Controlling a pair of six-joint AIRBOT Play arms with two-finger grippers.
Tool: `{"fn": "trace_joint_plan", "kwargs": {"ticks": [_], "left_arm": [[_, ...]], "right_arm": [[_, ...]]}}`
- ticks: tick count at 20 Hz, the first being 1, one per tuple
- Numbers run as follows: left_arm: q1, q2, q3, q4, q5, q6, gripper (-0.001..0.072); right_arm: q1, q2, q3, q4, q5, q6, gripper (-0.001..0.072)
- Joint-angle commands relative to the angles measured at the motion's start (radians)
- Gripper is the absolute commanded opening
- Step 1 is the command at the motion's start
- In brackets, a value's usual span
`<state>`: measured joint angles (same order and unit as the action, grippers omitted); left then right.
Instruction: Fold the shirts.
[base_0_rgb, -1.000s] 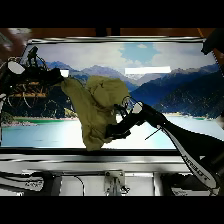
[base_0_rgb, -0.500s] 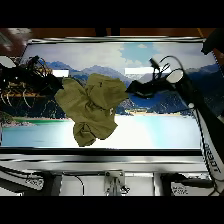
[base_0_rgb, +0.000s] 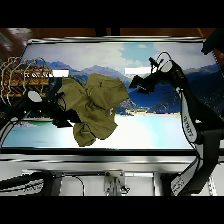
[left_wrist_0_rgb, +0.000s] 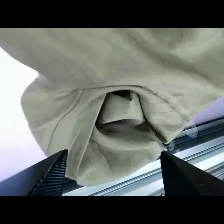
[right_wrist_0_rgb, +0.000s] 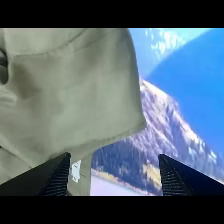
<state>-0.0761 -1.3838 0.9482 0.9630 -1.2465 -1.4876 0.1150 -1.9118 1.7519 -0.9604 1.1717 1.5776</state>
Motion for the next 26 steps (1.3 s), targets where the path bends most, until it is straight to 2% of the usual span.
{"fn": "trace_joint_plan", "kwargs": {"ticks": [1, 7, 9, 10, 11, 12, 13, 14, 16, 17, 20, 22, 26], "left_arm": [[-0.063, 0.001, -0.083, -0.035, 0.151, -0.002, 0.0716], [-0.107, -0.102, -0.082, -0.085, 0.261, -0.003, 0.071], [-0.107, -0.11, -0.082, -0.101, 0.304, -0.014, 0.0503], [-0.106, -0.109, -0.082, -0.101, 0.309, -0.018, 0.0322], [-0.104, -0.109, -0.078, -0.1, 0.305, -0.01, 0.02], [-0.103, -0.107, -0.072, -0.1, 0.3, 0.023, 0.011], [-0.103, -0.102, -0.063, -0.1, 0.296, 0.05, 0.0059], [-0.103, -0.093, -0.051, -0.099, 0.296, 0.065, 0.0059], [-0.103, -0.066, -0.023, -0.096, 0.293, 0.089, 0.0059], [-0.103, -0.05, -0.008, -0.095, 0.292, 0.093, 0.0059], [-0.103, 0.003, 0.032, -0.09, 0.292, 0.119, 0.0059], [-0.103, 0.039, 0.063, -0.032, 0.273, 0.119, 0.0058], [-0.103, 0.101, 0.27, 0.236, 0.13, 0.119, 0.0058]], "right_arm": [[0.009, -0.11, 0.066, 0.054, 0.038, 0.012, 0.0661], [0.026, -0.17, 0.098, 0.086, 0.047, 0.019, 0.0661], [0.048, -0.176, 0.098, 0.083, 0.014, 0.032, 0.066], [0.059, -0.18, 0.098, 0.082, -0.005, 0.045, 0.066], [0.067, -0.187, 0.098, 0.078, -0.016, 0.061, 0.0659], [0.074, -0.191, 0.098, 0.07, -0.016, 0.071, 0.0653], [0.078, -0.197, 0.098, 0.06, -0.011, 0.082, 0.0653], [0.081, -0.2, 0.098, 0.042, -0.006, 0.094, 0.0635], [0.081, -0.202, 0.098, 0.024, -0.012, 0.113, 0.0542], [0.081, -0.201, 0.098, 0.027, -0.023, 0.113, 0.0402], [0.081, -0.203, 0.098, 0.054, -0.079, 0.129, 0.0082], [0.079, -0.196, 0.102, 0.099, -0.083, 0.084, 0.008], [0.062, -0.063, 0.176, 0.112, -0.026, -0.082, 0.008]]}}
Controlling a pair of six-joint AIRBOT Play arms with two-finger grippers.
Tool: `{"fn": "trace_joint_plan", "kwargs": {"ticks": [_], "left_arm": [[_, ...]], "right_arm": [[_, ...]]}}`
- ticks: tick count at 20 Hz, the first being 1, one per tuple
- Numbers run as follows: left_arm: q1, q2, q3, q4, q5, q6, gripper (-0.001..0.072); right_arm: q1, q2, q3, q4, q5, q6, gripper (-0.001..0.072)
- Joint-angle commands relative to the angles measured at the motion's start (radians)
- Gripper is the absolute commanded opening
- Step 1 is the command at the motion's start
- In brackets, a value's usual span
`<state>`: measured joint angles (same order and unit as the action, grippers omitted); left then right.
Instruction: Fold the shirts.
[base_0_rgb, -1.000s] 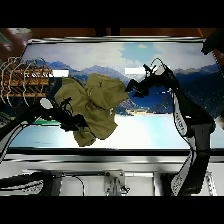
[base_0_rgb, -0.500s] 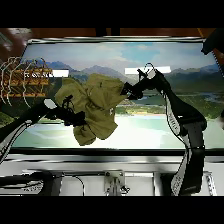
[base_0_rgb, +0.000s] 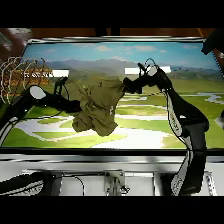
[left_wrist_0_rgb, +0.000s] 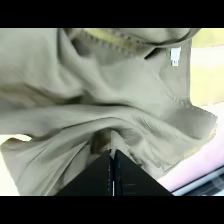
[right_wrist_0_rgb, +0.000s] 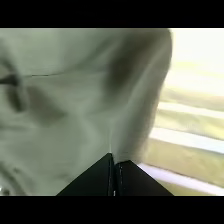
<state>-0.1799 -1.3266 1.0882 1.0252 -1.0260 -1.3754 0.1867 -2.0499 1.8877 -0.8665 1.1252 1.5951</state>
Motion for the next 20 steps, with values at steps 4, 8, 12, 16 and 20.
{"fn": "trace_joint_plan", "kwargs": {"ticks": [4, 8, 12, 16, 20], "left_arm": [[0.0, 0.06, 0.61, 0.213, -0.166, 0.006, 0.0058], [0.01, 0.064, 1.044, 0.239, -0.2, -0.007, 0.0058], [0.111, 0.155, 0.991, 0.324, -0.297, -0.034, 0.0059], [0.237, 0.188, 0.841, 0.33, -0.359, -0.029, 0.0059], [0.269, 0.185, 0.607, 0.33, -0.396, -0.024, 0.0059]], "right_arm": [[-0.025, 0.335, 0.151, -0.018, 0.027, -0.116, 0.008], [-0.025, 0.627, 0.162, -0.207, 0.063, -0.035, 0.008], [-0.024, 0.795, 0.162, -0.3, 0.299, 0.039, 0.008], [-0.024, 0.853, 0.154, -0.311, 0.548, 0.058, 0.008], [0.034, 0.853, -0.013, -0.432, 0.656, 0.044, 0.0081]]}}
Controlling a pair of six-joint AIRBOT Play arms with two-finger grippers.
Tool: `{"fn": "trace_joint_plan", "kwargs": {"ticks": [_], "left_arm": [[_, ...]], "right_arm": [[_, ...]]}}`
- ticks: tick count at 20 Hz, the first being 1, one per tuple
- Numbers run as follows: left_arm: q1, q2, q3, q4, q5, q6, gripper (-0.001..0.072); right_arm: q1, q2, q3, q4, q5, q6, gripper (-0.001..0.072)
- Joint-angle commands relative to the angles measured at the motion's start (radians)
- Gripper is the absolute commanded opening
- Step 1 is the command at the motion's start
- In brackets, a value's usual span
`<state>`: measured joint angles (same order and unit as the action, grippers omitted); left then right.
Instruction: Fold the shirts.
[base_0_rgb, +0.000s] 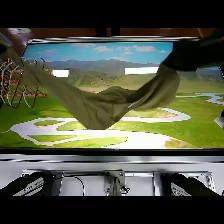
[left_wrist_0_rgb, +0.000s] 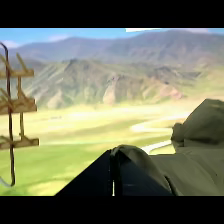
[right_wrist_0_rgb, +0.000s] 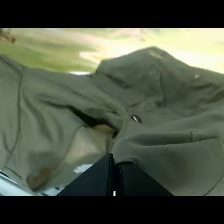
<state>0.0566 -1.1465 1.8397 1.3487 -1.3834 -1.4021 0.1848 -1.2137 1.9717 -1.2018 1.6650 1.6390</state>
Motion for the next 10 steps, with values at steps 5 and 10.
{"fn": "trace_joint_plan", "kwargs": {"ticks": [5, 10], "left_arm": [[0.036, -0.007, -0.6, 0.005, 0.188, -0.099, 0.0059], [0.036, -0.109, -0.824, -0.146, 0.323, -0.156, 0.0124]], "right_arm": [[0.153, 0.016, -0.634, -0.193, -0.113, 0.03, 0.0081], [0.179, 0.016, -0.99, -0.139, -0.383, 0.054, 0.0081]]}}
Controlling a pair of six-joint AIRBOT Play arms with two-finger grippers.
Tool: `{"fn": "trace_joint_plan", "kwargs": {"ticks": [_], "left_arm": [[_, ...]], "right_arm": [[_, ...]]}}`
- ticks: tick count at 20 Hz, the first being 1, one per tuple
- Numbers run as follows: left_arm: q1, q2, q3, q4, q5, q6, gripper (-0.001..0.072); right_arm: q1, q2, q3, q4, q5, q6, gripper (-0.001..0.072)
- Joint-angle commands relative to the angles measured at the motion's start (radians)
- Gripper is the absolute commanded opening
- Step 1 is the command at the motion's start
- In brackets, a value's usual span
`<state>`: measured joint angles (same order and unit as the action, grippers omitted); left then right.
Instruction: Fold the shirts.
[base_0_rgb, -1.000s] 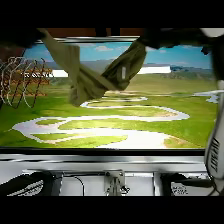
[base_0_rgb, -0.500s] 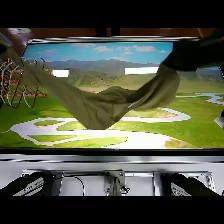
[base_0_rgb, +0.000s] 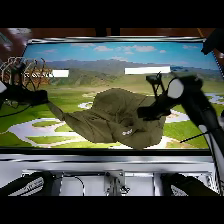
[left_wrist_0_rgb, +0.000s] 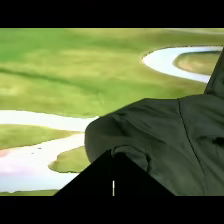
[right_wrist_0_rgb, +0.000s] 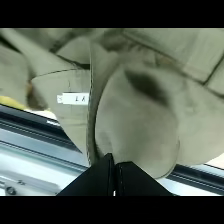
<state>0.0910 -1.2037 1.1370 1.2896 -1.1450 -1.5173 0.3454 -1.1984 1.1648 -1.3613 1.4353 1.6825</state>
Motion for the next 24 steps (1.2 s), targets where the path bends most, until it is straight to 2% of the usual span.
{"fn": "trace_joint_plan", "kwargs": {"ticks": [1, 2, 6, 8, 9, 14, 18, 20, 24], "left_arm": [[0.003, -0.073, -0.112, -0.116, 0.068, -0.04, 0.0405], [0.005, -0.082, -0.087, -0.132, 0.041, -0.04, 0.0637], [0.005, -0.044, 0.066, -0.152, -0.175, 0.016, 0.0647], [-0.019, -0.034, 0.012, -0.261, -0.28, 0.05, 0.066], [-0.045, -0.034, -0.047, -0.3, -0.282, 0.05, 0.0661], [-0.237, -0.06, -0.352, -0.382, -0.071, 0.046, 0.0664], [-0.295, -0.159, -0.385, -0.416, 0.014, 0.024, 0.067], [-0.329, -0.203, -0.385, -0.491, 0.031, 0.066, 0.067], [-0.385, -0.264, -0.385, -0.508, 0.098, 0.064, 0.0669]], "right_arm": [[0.018, 0.001, -0.191, 0.025, -0.164, 0.011, 0.0081], [0.018, 0.002, -0.19, 0.029, -0.171, 0.011, 0.0081], [0.018, 0.001, -0.19, 0.029, -0.174, 0.011, 0.0081], [0.018, 0.001, -0.19, 0.029, -0.184, 0.01, 0.0081], [0.018, 0.001, -0.19, 0.028, -0.19, 0.01, 0.0081], [0.018, 0.001, -0.19, 0.027, -0.21, 0.006, 0.0082], [0.018, 0.001, -0.19, 0.024, -0.214, 0.006, 0.0082], [0.018, 0.001, -0.19, 0.024, -0.214, 0.006, 0.0082], [0.018, 0.001, -0.19, 0.024, -0.217, 0.006, 0.0082]]}}
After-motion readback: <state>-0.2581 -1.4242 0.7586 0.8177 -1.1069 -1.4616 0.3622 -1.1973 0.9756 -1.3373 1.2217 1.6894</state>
